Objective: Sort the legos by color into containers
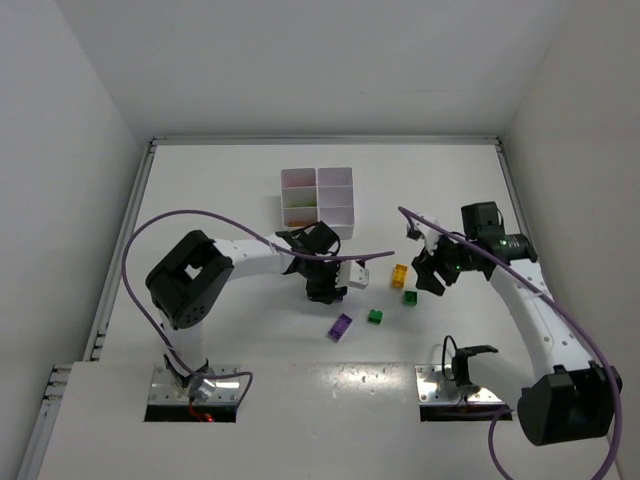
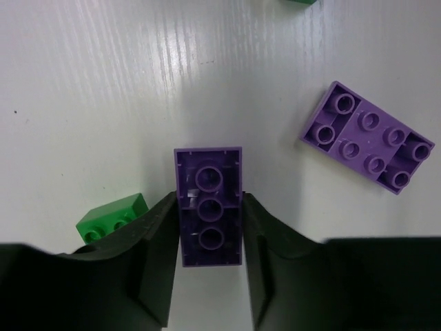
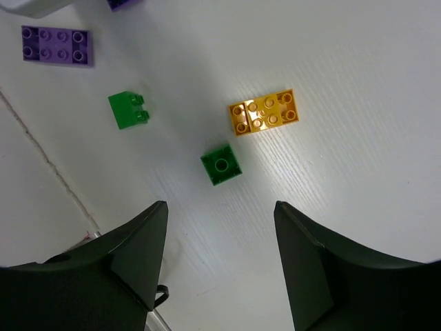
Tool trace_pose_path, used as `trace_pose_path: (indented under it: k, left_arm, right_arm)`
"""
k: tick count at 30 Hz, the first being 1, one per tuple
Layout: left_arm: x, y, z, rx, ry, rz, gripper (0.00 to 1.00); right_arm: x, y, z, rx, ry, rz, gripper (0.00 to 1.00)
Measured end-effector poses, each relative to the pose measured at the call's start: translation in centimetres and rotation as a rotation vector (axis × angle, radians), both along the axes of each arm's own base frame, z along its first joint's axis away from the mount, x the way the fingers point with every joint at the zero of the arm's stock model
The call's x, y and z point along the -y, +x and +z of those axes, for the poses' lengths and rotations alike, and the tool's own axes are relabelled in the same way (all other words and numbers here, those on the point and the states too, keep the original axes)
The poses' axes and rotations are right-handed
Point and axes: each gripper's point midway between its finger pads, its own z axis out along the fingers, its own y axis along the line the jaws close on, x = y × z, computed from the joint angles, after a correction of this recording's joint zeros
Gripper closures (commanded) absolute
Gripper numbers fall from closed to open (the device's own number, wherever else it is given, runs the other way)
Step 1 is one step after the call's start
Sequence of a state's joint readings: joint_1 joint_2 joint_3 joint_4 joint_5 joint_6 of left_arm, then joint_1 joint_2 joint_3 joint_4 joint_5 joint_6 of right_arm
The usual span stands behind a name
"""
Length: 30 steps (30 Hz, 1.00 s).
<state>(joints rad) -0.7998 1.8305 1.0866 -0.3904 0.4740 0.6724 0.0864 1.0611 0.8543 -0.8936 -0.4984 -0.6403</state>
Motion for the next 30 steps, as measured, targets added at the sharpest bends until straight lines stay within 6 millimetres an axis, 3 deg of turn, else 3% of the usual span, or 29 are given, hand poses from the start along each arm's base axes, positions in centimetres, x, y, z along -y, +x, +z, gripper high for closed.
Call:
trace_pose_path:
  k: [3, 8, 10, 12, 16, 20, 23, 30]
  left_arm:
    - [0.1, 0.1, 0.0, 0.001, -0.003, 0.006, 0.77]
    - [-0.8, 0.5, 0.8, -0.052, -0.036, 0.102, 0.82]
    - [-1.7, 0.8, 2.2, -0.080, -0.080, 0.188, 0.84]
    - [-2.7, 1.8, 5.0, -0.095, -0.155, 0.300, 0.85]
    - [-4.1, 4.6, 11.5, -0.092, -0.347, 0.462, 0.85]
    - [-6.7, 7.0, 15.3, -0.106, -0.459, 0.590, 0.85]
    - [-9.0, 9.1, 16.7, -0.120, -0.499, 0.691, 0.85]
    - [-16.4, 12.8, 17.6, -0.138, -0.559, 0.958, 0.85]
  right_arm:
    - [0.0, -0.2, 0.4, 0.026, -0.003, 0.030, 0.36]
    - [-0.3, -1.2, 1.7, 0.165, -0.023, 0.181, 0.39]
    - [-0.6, -2.0, 2.0, 0.219, -0.029, 0.267, 0.42]
    - [-1.4, -2.5, 2.2, 0.261, -0.019, 0.369, 0.42]
    - [-4.1, -3.2, 1.8, 0.225, 0.034, 0.586, 0.43]
    - [-7.3, -1.6, 0.8, 0.150, 0.071, 0.789, 0.43]
    - [-10.2, -1.2, -0.4, 0.122, 0.068, 0.944, 0.40]
    - [-16.1, -2.4, -3.9, 0.085, 0.019, 1.239, 0.34]
